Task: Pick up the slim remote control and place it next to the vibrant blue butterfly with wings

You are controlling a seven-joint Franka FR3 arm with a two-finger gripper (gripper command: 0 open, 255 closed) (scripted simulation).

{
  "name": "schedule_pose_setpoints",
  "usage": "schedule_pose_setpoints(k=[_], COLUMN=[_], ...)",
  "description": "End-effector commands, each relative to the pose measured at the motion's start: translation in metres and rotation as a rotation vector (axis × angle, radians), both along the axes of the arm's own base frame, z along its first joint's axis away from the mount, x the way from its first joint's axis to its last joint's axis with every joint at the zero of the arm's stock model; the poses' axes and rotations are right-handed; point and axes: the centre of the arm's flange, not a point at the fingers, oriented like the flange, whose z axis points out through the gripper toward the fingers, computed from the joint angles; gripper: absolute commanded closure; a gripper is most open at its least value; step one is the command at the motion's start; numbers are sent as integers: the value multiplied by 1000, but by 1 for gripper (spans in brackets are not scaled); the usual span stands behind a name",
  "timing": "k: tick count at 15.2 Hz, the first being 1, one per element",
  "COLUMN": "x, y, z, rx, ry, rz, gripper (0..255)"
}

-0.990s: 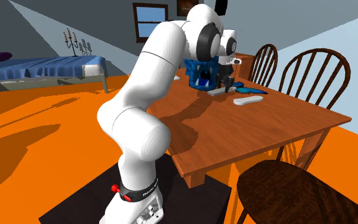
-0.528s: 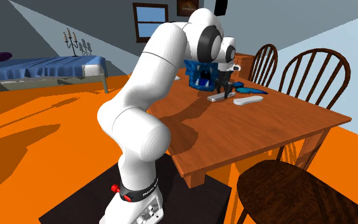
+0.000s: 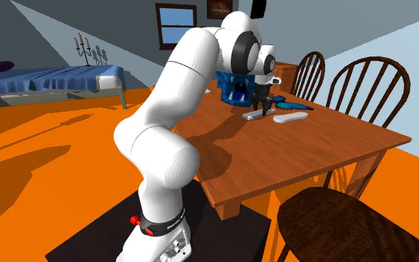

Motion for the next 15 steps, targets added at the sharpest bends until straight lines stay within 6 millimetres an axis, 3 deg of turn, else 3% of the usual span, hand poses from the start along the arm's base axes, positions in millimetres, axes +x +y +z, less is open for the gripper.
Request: schedule_pose_setpoints(k=[1, 6, 10, 15], x=[0, 0, 0, 0], y=[0, 0, 1, 1], z=[0, 0, 50, 50], rx=[0, 0, 0, 0], ry=[-1, -1, -1, -1], rz=[0, 0, 0, 0], gripper=[0, 0, 0, 0])
